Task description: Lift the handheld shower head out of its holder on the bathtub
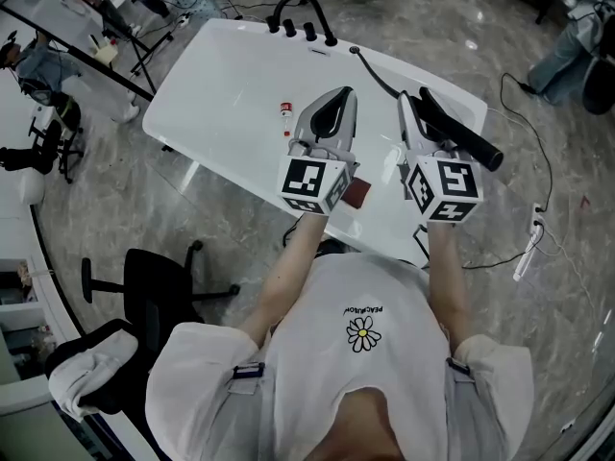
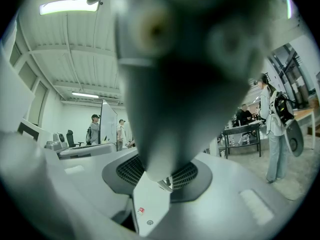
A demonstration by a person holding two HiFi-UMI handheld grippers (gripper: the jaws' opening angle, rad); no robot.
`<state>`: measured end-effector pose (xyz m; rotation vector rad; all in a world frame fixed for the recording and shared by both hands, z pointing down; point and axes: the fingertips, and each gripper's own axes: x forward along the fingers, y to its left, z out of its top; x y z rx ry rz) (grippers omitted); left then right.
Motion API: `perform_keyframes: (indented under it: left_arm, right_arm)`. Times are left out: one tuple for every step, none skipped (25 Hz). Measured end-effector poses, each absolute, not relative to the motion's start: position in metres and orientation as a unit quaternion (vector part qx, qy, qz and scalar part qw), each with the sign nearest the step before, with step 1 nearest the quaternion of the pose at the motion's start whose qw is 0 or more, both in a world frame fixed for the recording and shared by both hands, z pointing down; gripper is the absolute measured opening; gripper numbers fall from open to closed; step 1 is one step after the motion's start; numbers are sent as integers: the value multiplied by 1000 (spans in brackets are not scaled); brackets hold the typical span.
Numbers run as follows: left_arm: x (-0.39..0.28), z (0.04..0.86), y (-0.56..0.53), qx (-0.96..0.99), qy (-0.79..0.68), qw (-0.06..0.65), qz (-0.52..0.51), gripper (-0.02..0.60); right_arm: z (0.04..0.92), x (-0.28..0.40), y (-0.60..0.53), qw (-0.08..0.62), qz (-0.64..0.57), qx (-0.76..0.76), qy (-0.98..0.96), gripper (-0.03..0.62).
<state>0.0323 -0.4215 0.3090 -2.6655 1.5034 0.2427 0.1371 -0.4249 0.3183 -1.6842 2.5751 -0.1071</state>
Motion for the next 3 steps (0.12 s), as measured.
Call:
perform_keyframes:
  left_arm:
    - [33,308,-422,-868,489,37,79,2]
    - [33,308,-422,-868,489,37,79,2]
    - [34,307,-422,-868,489,38,79,2]
  right_arm:
    - [318,137,-425,32,-34,-547,836,150]
    - [318,137,-425,32,-33,-547,836,150]
    - [317,138,-425,33,-32,-547,836,150]
